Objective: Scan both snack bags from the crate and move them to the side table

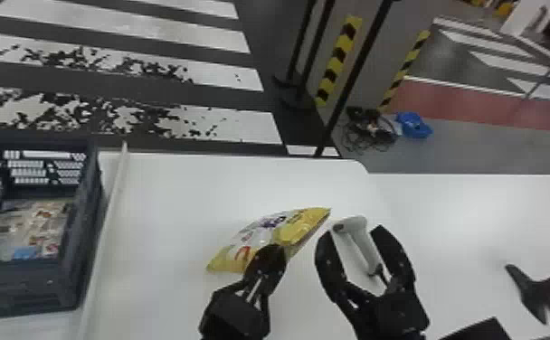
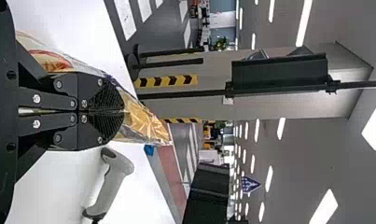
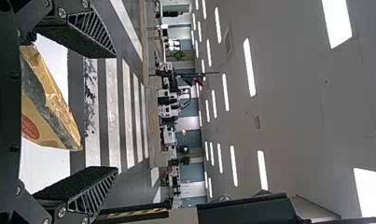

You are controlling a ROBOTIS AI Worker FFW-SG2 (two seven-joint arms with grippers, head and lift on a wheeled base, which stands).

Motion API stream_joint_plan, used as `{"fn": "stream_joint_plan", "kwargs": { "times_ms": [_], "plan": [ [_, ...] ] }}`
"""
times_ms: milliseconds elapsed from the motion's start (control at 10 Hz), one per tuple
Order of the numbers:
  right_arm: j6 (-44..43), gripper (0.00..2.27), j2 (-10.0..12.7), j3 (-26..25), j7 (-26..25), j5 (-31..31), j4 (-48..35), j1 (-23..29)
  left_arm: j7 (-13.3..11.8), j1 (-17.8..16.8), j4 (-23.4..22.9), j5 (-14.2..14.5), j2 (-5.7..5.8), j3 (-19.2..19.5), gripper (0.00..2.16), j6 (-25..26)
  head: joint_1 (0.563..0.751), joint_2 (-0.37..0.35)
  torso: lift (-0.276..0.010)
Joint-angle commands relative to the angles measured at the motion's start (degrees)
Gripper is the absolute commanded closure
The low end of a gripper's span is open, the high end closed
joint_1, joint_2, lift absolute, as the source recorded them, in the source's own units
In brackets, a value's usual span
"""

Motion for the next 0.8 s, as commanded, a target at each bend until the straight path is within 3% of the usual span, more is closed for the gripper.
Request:
{"fn": "stream_joint_plan", "kwargs": {
  "times_ms": [0,200,500,700],
  "plan": [
    [-0.1,0.14,0.0,0.1,0.0,0.0,0.0,0.0,0.0,0.1,-0.5,0.5,0.00,0.0,0.00,1.0,0.695,-0.350,-0.095],
    [-0.2,0.14,0.1,0.1,0.0,0.0,-0.1,0.1,0.2,0.5,-1.8,0.7,0.08,0.0,0.03,1.9,0.695,-0.350,-0.095],
    [-0.8,0.14,0.1,0.0,0.0,0.3,-0.1,0.3,0.9,2.8,-7.2,0.0,1.23,0.7,0.03,1.9,0.695,-0.350,-0.095],
    [-0.6,0.14,0.1,0.1,0.0,0.7,0.0,0.2,2.3,6.3,-11.4,-0.2,2.46,5.6,0.03,1.7,0.695,-0.350,-0.095]
  ]
}}
